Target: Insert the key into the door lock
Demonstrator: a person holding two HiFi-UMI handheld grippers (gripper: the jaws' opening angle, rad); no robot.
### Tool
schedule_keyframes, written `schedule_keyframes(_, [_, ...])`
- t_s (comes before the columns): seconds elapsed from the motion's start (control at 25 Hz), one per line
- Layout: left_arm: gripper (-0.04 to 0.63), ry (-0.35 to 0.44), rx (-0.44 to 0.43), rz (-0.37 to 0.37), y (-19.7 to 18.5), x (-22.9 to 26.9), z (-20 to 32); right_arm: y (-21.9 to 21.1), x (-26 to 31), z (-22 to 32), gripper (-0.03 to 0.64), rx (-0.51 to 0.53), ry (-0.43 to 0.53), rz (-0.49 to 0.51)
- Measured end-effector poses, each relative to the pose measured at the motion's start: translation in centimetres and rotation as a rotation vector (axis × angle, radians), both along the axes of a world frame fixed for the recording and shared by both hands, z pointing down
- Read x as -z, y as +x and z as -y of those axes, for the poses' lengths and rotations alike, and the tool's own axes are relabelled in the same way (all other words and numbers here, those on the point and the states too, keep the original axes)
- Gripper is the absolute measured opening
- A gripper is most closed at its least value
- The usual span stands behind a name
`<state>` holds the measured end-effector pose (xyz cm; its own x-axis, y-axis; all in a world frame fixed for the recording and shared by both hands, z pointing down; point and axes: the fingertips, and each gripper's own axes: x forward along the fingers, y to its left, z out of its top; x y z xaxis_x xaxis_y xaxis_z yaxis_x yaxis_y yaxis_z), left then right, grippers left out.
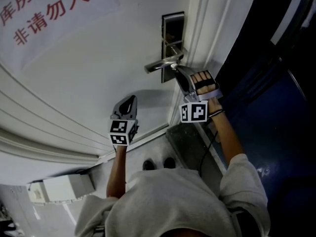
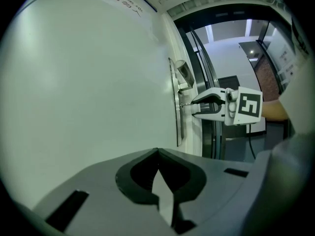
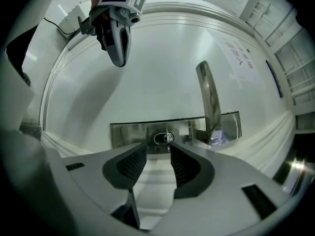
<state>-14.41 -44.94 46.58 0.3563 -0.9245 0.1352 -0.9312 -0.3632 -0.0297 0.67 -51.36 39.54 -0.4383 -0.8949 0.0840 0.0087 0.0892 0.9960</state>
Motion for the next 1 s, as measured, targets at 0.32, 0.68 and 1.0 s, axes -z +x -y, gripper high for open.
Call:
schedule_keyframes(0.32, [0.017, 0.000, -0.019, 0.004, 0.8, -0.1, 0.3, 2.8, -0.3, -3.4, 0.107, -0.031, 0.006, 0.051])
schedule_keyframes(0.68, [0.017, 0.003, -0.040, 0.003, 2.0, 0.0, 0.3, 4.5, -1.5, -4.8, 0.025, -0.074, -0.065, 0.154])
schedule_keyframes(1.0, [0.017, 0.011, -0.081, -0.005, 3.6, 0.2, 1.0, 7.1, -2.1, -5.2, 0.023, -0.171, -0.225, 0.470])
